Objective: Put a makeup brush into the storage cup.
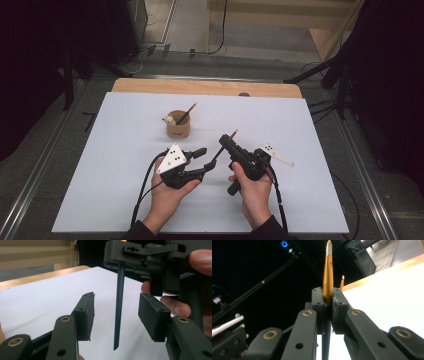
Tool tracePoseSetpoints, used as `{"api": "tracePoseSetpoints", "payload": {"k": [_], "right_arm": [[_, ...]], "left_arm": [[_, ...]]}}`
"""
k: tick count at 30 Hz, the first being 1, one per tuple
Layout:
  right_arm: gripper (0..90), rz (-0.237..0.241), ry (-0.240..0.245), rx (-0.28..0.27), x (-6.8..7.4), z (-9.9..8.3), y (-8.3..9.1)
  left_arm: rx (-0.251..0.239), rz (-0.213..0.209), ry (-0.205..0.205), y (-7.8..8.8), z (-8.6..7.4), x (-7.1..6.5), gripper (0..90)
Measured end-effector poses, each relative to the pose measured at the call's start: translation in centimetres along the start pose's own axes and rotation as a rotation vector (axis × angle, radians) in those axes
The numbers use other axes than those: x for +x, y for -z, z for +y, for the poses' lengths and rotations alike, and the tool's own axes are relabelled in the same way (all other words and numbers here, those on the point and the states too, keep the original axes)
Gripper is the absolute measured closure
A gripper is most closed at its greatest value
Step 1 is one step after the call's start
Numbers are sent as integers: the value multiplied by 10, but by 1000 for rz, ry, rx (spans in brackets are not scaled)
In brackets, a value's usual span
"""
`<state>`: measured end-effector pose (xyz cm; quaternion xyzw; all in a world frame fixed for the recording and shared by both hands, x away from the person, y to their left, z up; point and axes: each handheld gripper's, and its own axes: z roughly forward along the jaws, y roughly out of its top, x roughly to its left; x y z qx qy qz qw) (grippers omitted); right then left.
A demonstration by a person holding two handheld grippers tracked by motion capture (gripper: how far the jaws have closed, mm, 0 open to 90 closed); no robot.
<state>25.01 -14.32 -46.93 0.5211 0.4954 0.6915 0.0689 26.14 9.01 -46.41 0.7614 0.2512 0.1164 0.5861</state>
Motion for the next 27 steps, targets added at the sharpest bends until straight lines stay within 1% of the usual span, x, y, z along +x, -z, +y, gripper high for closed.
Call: {"api": "tracePoseSetpoints", "payload": {"k": [3, 6, 7, 8, 10, 13, 16, 18, 23, 25, 27], "right_arm": [[843, -3, 64, 14, 6, 0, -1], [843, -5, 118, 22, 11, 0, -2], [843, -5, 144, 25, 13, 0, -2], [843, -5, 155, 29, 14, 0, -2], [843, -5, 195, 32, 17, -1, -3], [843, -6, 231, 36, 20, -1, -3], [843, -4, 256, 45, 23, -2, -3], [843, -1, 275, 49, 25, -3, -4], [842, 7, 313, 60, 30, -5, -5], [842, 17, 321, 63, 31, -7, -6], [842, 17, 324, 70, 32, -8, -6]], "left_arm": [[17, 10, -3, 0, 1, 0, 486], [34, 29, -13, -1, 1, -1, 488], [39, 30, -12, -1, 1, 0, 493], [47, 31, -11, -1, 1, 0, 494], [50, 30, -12, -2, 1, 0, 499], [58, 30, -18, -2, 2, -1, 507], [64, 28, -21, -3, 2, -1, 522], [65, 19, -12, -2, 2, -1, 548], [70, 13, -11, -2, 3, 0, 582], [71, 8, -16, -2, 3, -1, 597], [67, -1, -11, -2, 3, -1, 613]]}}
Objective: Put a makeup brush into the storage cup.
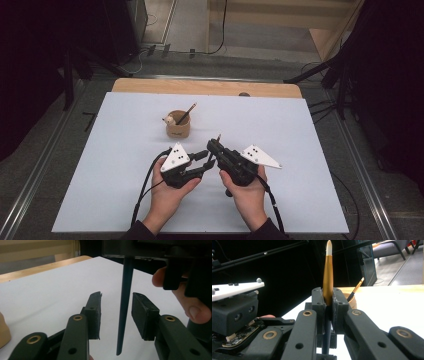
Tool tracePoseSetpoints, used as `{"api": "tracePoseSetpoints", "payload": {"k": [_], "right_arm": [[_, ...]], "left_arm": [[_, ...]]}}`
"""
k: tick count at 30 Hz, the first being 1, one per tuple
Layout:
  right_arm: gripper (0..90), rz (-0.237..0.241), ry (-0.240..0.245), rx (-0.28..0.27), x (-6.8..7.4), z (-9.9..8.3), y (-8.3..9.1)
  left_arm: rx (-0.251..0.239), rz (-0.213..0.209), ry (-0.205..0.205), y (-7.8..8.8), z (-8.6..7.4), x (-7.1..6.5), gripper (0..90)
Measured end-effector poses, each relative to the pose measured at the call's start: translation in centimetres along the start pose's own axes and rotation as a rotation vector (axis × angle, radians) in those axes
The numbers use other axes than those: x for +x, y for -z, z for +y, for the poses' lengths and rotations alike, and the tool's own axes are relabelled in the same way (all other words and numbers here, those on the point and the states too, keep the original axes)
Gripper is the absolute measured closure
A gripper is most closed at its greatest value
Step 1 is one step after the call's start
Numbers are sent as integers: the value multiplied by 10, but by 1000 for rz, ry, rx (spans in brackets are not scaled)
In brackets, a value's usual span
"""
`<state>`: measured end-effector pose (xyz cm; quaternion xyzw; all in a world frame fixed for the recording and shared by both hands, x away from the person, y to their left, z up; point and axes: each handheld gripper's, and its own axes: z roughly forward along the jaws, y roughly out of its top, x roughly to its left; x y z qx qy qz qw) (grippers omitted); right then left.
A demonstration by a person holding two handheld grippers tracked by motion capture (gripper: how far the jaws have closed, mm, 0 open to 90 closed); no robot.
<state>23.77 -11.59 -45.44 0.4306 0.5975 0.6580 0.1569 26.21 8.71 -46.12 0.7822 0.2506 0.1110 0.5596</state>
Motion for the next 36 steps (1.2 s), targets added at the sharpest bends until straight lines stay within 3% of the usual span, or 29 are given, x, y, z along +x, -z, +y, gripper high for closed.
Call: {"api": "tracePoseSetpoints", "payload": {"k": [19, 21, 24, 28, 32, 34, 36], "right_arm": [[832, 46, 56, 29, 10, -4, -5], [721, 50, 70, 12, 10, -5, -6], [560, 55, 60, -14, 9, -4, -6], [429, 50, 72, -34, 6, -1, -4], [285, 13, 96, -55, 2, 2, 0], [138, -2, 89, -56, -1, 5, 3], [77, -9, 121, -36, -4, 5, 5]], "left_arm": [[1, -39, 6, 2, 3, -1, 837], [8, -22, -10, 3, 4, -1, 840], [6, -27, 4, 3, 3, 1, 841], [10, -21, 31, 3, -2, 9, 841], [10, -1, 49, 6, -5, 17, 841], [8, 8, 47, 7, -6, 20, 841], [6, 15, 50, 8, -6, 23, 841]]}}
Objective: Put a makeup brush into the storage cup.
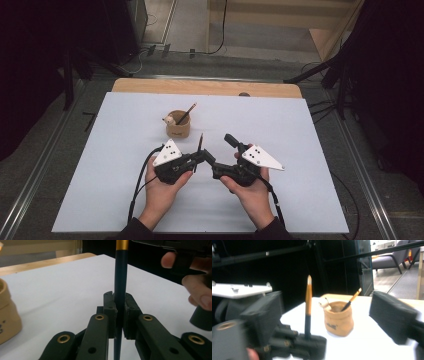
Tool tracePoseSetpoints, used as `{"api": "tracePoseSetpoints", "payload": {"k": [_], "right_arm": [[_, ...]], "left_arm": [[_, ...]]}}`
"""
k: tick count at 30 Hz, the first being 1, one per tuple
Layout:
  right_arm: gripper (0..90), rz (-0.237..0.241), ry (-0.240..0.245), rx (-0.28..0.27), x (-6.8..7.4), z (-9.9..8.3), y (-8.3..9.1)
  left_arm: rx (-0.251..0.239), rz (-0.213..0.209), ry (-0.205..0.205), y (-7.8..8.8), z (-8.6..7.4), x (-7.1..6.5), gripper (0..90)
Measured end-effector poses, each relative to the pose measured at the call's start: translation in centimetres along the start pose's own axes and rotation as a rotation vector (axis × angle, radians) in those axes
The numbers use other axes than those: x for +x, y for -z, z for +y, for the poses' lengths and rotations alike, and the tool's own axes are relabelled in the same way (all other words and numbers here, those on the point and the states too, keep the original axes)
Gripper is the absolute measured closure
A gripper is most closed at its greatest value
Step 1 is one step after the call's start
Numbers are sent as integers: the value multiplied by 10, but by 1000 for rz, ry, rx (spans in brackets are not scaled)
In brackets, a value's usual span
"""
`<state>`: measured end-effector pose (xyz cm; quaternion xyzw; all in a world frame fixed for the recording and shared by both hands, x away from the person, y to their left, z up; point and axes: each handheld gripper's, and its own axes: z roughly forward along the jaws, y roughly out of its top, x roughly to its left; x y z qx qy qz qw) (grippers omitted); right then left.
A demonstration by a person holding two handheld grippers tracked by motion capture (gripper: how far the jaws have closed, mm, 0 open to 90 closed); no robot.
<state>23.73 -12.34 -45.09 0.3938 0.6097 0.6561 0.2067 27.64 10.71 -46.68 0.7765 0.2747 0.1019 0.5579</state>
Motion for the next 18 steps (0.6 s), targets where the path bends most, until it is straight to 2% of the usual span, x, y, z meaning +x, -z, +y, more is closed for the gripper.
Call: {"api": "tracePoseSetpoints", "payload": {"k": [2, 6, 10, 15, 18], "right_arm": [[37, -49, 27, 13, -3, -1, 3], [30, -80, 36, 41, -10, -4, 9], [14, -116, 48, 46, -19, -5, 15], [0, -104, 118, 83, -29, -10, 23], [0, -115, 124, 87, -37, -12, 32]], "left_arm": [[0, 9, 1, 1, 0, 2, 841], [-6, 18, 5, 3, 0, 6, 841], [-11, 28, 5, 5, 0, 9, 841], [-20, 42, 11, 8, 1, 14, 841], [-24, 51, 14, 10, 2, 17, 841]]}}
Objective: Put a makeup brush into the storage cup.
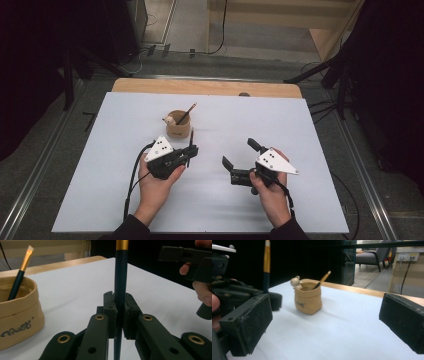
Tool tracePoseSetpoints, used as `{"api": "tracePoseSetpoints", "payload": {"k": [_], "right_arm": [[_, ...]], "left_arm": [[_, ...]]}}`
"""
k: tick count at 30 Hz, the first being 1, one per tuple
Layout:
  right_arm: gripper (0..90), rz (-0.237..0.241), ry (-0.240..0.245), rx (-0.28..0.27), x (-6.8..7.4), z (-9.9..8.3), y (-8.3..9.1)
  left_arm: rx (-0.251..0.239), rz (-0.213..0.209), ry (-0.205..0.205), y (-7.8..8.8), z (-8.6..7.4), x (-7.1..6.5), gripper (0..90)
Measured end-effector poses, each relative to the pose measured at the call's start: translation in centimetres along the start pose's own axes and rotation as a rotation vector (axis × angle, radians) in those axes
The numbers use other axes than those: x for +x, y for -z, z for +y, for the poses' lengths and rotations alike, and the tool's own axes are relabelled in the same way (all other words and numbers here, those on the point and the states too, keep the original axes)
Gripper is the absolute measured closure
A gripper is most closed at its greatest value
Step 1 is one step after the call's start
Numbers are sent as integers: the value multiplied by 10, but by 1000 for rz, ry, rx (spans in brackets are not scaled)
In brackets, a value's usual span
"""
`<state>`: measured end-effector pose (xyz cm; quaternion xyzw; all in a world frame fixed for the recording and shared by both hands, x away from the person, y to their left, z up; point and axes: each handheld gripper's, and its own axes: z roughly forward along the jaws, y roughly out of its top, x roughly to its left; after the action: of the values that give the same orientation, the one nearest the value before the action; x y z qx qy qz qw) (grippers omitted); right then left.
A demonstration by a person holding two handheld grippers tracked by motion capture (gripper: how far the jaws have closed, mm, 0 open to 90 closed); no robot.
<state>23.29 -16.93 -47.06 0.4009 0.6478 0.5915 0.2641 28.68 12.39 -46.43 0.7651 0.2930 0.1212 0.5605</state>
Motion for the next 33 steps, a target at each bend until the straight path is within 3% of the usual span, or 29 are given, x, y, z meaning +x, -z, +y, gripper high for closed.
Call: {"api": "tracePoseSetpoints", "payload": {"k": [16, 24, 33], "right_arm": [[0, -104, 37, 6, -47, -13, 40], [0, -151, 12, 14, -67, -21, 65], [0, -159, -2, 11, -80, -25, 84]], "left_arm": [[-25, 38, 14, 9, 3, 14, 841], [-30, 45, 9, 11, 6, 18, 841], [-41, 64, 6, 14, 13, 26, 841]]}}
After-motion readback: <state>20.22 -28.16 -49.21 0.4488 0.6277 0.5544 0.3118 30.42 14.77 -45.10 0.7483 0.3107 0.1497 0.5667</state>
